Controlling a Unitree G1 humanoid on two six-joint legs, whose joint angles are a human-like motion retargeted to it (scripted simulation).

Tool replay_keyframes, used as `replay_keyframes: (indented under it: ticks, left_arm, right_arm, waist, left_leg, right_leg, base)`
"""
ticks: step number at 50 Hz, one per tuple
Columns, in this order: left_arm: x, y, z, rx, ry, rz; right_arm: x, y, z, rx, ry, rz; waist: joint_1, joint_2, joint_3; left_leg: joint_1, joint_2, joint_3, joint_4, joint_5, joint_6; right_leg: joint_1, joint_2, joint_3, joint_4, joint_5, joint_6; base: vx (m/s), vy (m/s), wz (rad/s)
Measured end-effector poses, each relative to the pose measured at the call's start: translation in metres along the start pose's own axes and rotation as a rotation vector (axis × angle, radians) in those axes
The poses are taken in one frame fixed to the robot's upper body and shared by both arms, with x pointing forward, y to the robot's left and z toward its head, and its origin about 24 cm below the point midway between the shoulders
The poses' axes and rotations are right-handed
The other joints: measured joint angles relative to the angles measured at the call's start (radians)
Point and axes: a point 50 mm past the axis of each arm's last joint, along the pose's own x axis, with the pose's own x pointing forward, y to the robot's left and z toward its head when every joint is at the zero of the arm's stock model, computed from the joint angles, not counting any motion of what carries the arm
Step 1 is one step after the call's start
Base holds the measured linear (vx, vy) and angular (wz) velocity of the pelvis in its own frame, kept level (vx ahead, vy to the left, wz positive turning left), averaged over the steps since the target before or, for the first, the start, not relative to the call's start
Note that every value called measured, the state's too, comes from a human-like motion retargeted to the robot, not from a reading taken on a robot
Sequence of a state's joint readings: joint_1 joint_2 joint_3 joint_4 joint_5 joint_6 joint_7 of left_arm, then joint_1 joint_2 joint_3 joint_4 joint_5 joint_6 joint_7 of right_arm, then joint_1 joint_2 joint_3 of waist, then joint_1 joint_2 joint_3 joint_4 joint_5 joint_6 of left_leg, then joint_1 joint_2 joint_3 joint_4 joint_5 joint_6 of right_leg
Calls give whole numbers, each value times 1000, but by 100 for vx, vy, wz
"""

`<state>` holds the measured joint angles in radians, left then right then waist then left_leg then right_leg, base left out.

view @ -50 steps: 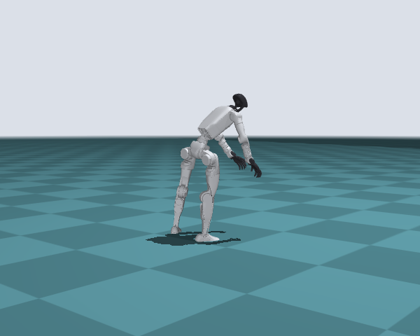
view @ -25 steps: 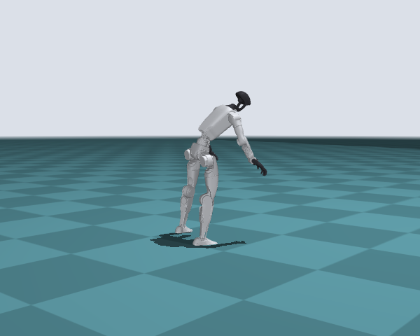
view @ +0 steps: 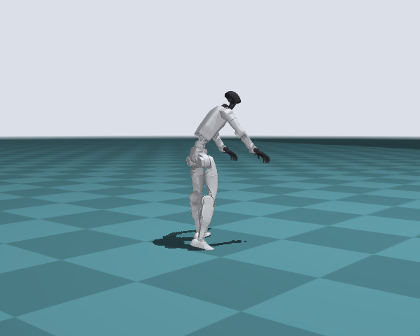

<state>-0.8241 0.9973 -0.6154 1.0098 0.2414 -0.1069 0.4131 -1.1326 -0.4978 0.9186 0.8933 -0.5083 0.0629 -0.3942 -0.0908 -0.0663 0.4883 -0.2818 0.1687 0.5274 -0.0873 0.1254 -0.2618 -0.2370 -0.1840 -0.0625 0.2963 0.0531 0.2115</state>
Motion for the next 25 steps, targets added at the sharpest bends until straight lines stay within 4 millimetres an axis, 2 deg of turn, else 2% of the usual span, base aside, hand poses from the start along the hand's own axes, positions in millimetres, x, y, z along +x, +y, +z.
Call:
replay_keyframes:
  ticks: [2,3,5,7,8,10,12,14,17,18,20,22,23,25]
  left_arm:
    - [7,0,77,-53,-304,-45]
    - [3,2,115,-67,-466,-56]
    - [-20,9,182,-80,-788,-42]
    - [-46,17,224,-55,-1050,5]
    - [-56,21,234,-25,-1144,29]
    - [-60,25,238,56,-1225,49]
    - [-41,28,217,140,-1125,17]
    - [-10,36,179,186,-894,-19]
    - [32,56,109,192,-459,17]
    - [40,62,89,192,-326,56]
    - [48,70,67,179,-146,122]
    - [50,66,80,148,-150,134]
    - [50,60,97,131,-208,121]
    - [42,43,143,84,-393,69]
  right_arm:
    - [-1,7,1,-18,2,63]
    - [-1,10,2,11,11,85]
    - [-3,16,4,35,18,114]
    - [-5,21,9,58,11,126]
    - [-6,23,11,71,5,128]
    - [-7,26,18,95,-12,130]
    - [-6,26,24,123,-25,132]
    - [-4,24,30,149,-29,126]
    - [-1,19,33,162,-21,100]
    - [-1,19,33,172,-13,88]
    - [-2,21,30,196,14,82]
    - [-4,26,25,219,52,98]
    - [-5,28,21,231,74,110]
    - [-9,34,13,257,122,141]
  waist:
    - [-1,12,16]
    - [-2,18,25]
    - [-3,27,32]
    - [-4,30,32]
    - [-4,29,32]
    - [-5,23,32]
    - [-6,7,32]
    - [-7,-9,30]
    - [-17,-33,27]
    - [-21,-40,30]
    - [-27,-45,32]
    - [-34,-33,32]
    - [-37,-22,32]
    - [-43,6,32]
  left_leg:
    - [8,5,-3,0,-8,9]
    - [12,3,-3,0,-13,15]
    - [15,-4,0,0,-23,26]
    - [17,-16,11,0,-34,31]
    - [20,-23,19,0,-39,31]
    - [29,-42,40,0,-49,25]
    - [39,-63,66,0,-56,12]
    - [31,-74,90,0,-50,0]
    - [-1,-96,116,0,-26,0]
    - [-4,-104,122,0,-19,0]
    - [-7,-121,128,0,-10,0]
    - [-9,-135,123,0,-8,0]
    - [-12,-141,118,0,-8,0]
    - [-17,-149,102,0,-9,0]
  right_leg:
    - [-29,6,-34,62,12,-35]
    - [-43,8,-51,88,10,-42]
    - [-71,14,-79,113,2,-41]
    - [-89,25,-100,87,0,-23]
    - [-94,31,-110,59,4,-11]
    - [-96,41,-134,-19,20,16]
    - [-94,52,-165,-115,42,42]
    - [-109,79,-208,-214,75,50]
    - [-158,125,-265,-324,142,50]
    - [-169,138,-277,-347,165,50]
    - [-181,153,-293,-381,207,50]
    - [-189,151,-304,-384,229,50]
    - [-191,147,-310,-384,235,50]
    - [-189,138,-322,-384,241,50]
  base:
    - [12,31,-4]
    - [12,31,-3]
    - [11,29,-8]
    - [11,26,-21]
    - [11,23,-31]
    - [10,20,-39]
    - [8,13,-47]
    - [-6,-2,-42]
    - [-22,-17,-20]
    - [-21,-22,-3]
    - [-13,-18,10]
    - [-2,-10,27]
    - [4,-5,37]
    - [8,-3,44]
